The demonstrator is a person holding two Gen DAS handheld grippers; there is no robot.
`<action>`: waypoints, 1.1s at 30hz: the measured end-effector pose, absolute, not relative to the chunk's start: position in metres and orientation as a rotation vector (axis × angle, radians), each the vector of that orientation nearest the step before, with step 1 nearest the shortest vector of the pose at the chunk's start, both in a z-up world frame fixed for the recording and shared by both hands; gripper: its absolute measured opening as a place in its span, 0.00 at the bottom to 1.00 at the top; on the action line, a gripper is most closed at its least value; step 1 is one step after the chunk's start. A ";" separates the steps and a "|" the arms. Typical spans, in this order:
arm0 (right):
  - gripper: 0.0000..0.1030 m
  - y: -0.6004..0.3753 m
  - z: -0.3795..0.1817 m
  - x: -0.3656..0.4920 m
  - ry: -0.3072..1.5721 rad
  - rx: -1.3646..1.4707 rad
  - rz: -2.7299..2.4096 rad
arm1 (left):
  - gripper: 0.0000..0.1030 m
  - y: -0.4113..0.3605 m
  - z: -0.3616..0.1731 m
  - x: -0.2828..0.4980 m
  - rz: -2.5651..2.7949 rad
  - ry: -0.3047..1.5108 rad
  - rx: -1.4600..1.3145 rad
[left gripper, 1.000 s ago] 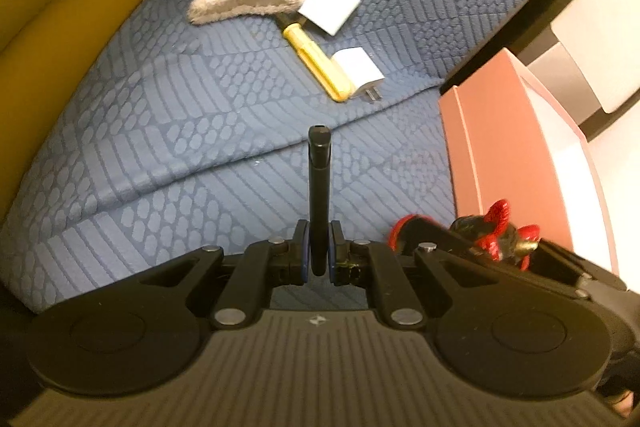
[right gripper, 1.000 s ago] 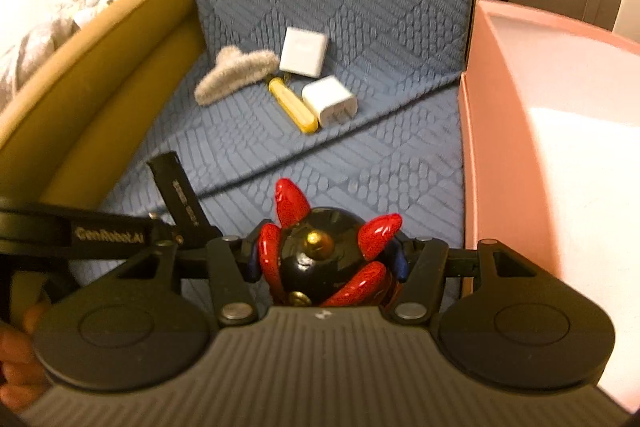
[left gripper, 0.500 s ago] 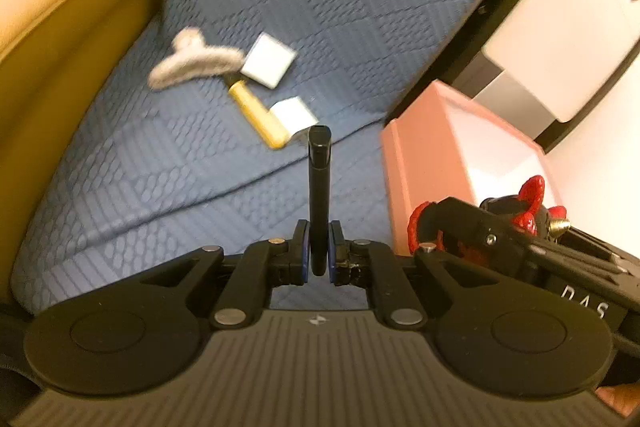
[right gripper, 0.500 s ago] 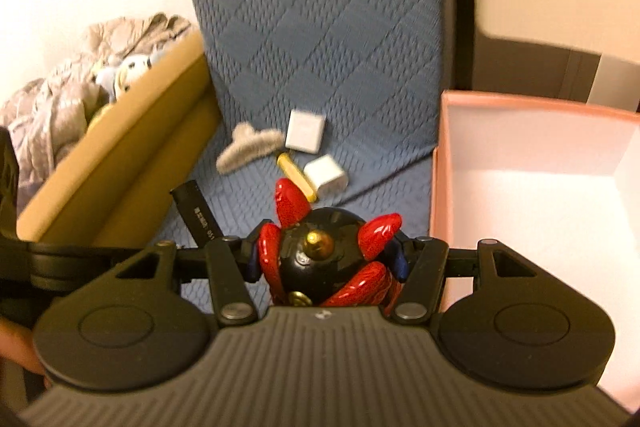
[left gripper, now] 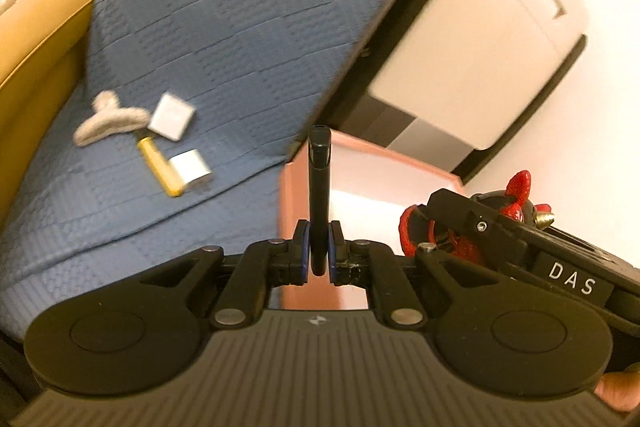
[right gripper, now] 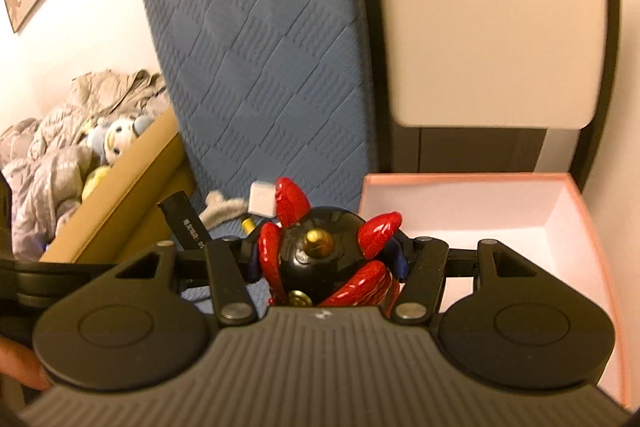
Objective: Organize rigid objects
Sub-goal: 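Lower the figurine and USB stick into the pink box and open both grippers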
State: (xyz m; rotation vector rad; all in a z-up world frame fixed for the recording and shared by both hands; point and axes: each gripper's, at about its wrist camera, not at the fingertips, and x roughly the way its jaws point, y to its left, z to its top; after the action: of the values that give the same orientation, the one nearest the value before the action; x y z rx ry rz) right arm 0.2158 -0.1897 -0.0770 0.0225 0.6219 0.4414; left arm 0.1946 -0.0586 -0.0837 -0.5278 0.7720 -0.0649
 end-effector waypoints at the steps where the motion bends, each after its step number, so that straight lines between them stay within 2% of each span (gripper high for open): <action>1: 0.58 -0.195 -0.073 0.216 0.616 0.024 0.436 | 0.10 -0.064 -0.079 0.196 -0.071 0.767 -0.529; 6: 0.58 -0.230 -0.066 0.217 0.605 0.033 0.399 | 0.10 -0.096 -0.066 0.210 -0.096 0.761 -0.517; 11: 0.58 -0.262 -0.080 0.224 0.631 0.049 0.351 | 0.10 -0.130 -0.075 0.223 -0.121 0.783 -0.505; 26: 0.58 -0.325 -0.192 0.254 0.877 0.053 0.219 | 0.10 -0.203 -0.159 0.266 -0.105 0.990 -0.442; 33: 0.59 -0.340 -0.222 0.259 0.951 0.078 0.182 | 0.11 -0.215 -0.174 0.269 -0.109 1.032 -0.409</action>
State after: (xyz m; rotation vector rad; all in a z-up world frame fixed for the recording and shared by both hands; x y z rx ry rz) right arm 0.2593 -0.3397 -0.2221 0.0779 0.9506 0.1821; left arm 0.2692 -0.2147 -0.1744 -0.4085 1.0322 -0.1086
